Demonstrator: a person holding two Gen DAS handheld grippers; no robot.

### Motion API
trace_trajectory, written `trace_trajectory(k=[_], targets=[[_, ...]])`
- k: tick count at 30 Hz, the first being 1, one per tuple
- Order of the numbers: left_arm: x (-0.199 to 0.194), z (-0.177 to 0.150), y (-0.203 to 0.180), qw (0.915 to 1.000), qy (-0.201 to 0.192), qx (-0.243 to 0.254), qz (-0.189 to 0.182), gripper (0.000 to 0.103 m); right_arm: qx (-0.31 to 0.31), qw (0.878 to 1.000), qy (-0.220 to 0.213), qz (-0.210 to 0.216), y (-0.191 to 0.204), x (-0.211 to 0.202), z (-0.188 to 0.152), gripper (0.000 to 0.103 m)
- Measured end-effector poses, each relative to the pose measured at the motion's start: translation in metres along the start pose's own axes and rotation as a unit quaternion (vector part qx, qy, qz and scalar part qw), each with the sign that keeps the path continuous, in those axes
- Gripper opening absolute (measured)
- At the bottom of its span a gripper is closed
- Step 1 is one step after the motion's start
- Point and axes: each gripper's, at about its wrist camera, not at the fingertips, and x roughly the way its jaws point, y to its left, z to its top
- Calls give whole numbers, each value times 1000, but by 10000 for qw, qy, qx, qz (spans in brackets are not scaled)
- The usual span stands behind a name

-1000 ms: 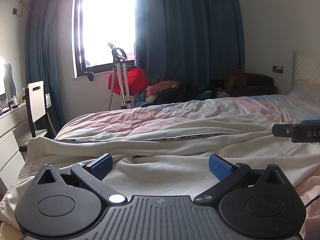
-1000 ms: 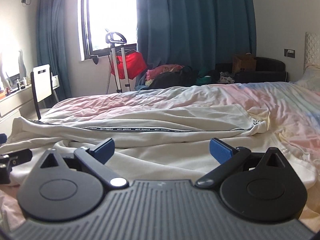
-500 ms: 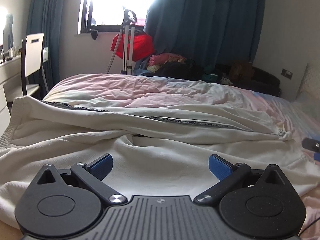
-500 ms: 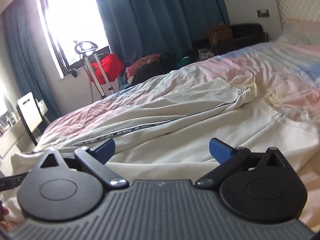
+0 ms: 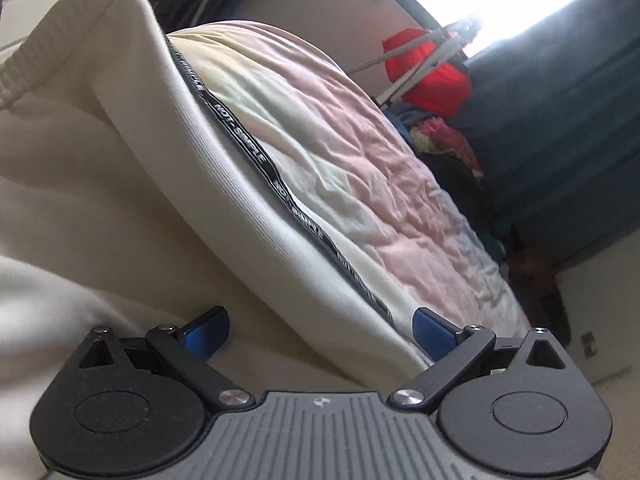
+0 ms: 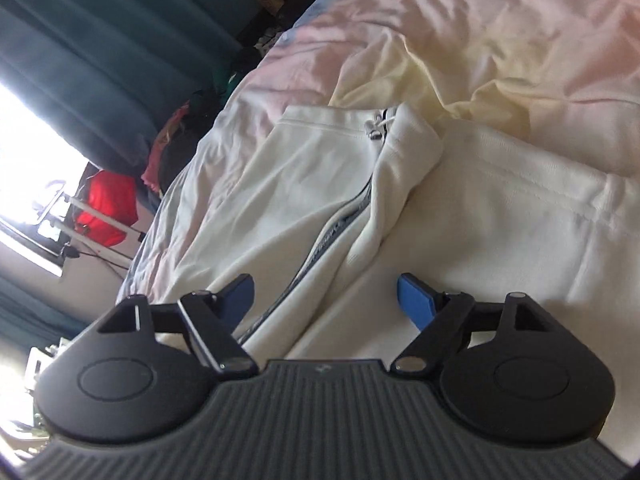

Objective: Fold clothes

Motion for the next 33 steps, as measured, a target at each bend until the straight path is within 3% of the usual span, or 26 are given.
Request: trace_trajectory(k=[2, 4, 6, 7, 9, 12, 14, 19, 22, 24, 26, 30, 33], targets=[[3, 9, 8, 9993, -92, -316, -193, 94, -126, 9997, -184, -32, 6, 15, 6, 76], [5, 17, 13, 9977, -243, -472, -433, 92, -206, 9992, -317, -160, 11, 28, 10, 62], [11, 20, 12, 9978, -299, -420, -428, 80, -275, 9980, -428, -363, 16, 40, 14, 28], [14, 21, 13, 9979, -305, -413, -406, 74, -346, 9973, -577, -310, 22, 33, 13, 24], [21, 21, 14, 9980, -300, -429, -364, 48, -488, 9948, -876, -204, 34, 20, 13, 18], [20, 23, 14, 9978, -385, -384, -390, 19, -699, 9888, -1321, -44, 52, 1, 11, 16], [14, 27, 13, 9969, -477, -379, -508, 12, -845, 9834, -1601, 115, 65, -20, 9, 15], [-25, 40, 5, 9888, -915, -302, -1140, 5, -1017, 9635, -2408, 584, 101, -98, 1, 14], [-30, 52, 3, 9870, -981, -366, -1222, 5, -1092, 9473, -2933, 690, 126, -127, 4, 14], [-27, 61, 2, 9872, -974, -384, -1205, 7, -1155, 9481, -2908, 565, 144, -121, 16, 14], [-10, 68, -2, 9902, -855, -332, -1049, 8, -1277, 9529, -2739, 267, 160, -91, 30, 14], [37, 76, -8, 9957, -663, -389, -521, 10, -1314, 9696, -1991, -550, 171, 9, 56, 14], [61, 74, -7, 9961, -728, -395, -305, 13, -1368, 9721, -1574, -1074, 168, 75, 62, 14]])
